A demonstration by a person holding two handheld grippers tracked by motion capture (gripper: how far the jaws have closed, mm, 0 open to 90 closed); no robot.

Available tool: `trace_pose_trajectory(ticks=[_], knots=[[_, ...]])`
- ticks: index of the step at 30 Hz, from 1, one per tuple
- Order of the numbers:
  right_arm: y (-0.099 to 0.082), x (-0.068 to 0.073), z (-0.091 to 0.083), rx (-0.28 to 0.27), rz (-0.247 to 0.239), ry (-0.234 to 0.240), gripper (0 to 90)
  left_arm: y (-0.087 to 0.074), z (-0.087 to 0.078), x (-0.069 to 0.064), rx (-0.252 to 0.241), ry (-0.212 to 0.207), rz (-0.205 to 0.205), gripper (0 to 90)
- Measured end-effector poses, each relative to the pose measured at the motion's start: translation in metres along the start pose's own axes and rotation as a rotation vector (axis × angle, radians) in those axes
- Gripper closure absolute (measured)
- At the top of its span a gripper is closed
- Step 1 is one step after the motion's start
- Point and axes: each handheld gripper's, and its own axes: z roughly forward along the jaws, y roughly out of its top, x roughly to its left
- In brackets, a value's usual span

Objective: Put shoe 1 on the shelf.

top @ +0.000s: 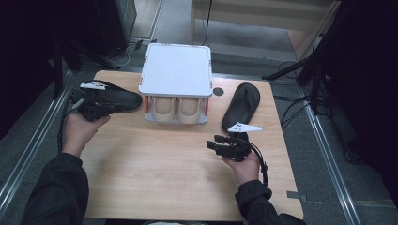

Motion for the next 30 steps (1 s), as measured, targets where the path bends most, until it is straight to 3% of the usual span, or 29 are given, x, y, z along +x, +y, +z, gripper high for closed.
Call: trace_pose_trajectory(ticks=[10,14,21,23,30], knots=[[0.000,0.000,0.005,0.011,0.006,-0.002,54.1,-0.003,0.016,0.019,-0.027,0.041,-0.044,90.0],[-0.001,0.001,0.007,0.024,-0.004,-0.007,54.1,-0.002,0.027,0.027,0.014,0.051,-0.051,90.0],[-0.008,0.003,0.005,0.034,-0.003,-0.014,54.3,0.005,0.040,0.036,-0.007,0.051,-0.082,90.0],[-0.009,0.004,0.004,0.032,0.001,-0.017,54.3,0.006,0.044,0.038,0.016,0.058,-0.079,90.0],[-0.014,0.002,-0.001,0.027,0.017,-0.031,54.3,0.010,0.055,0.045,0.010,0.061,-0.093,90.0]])
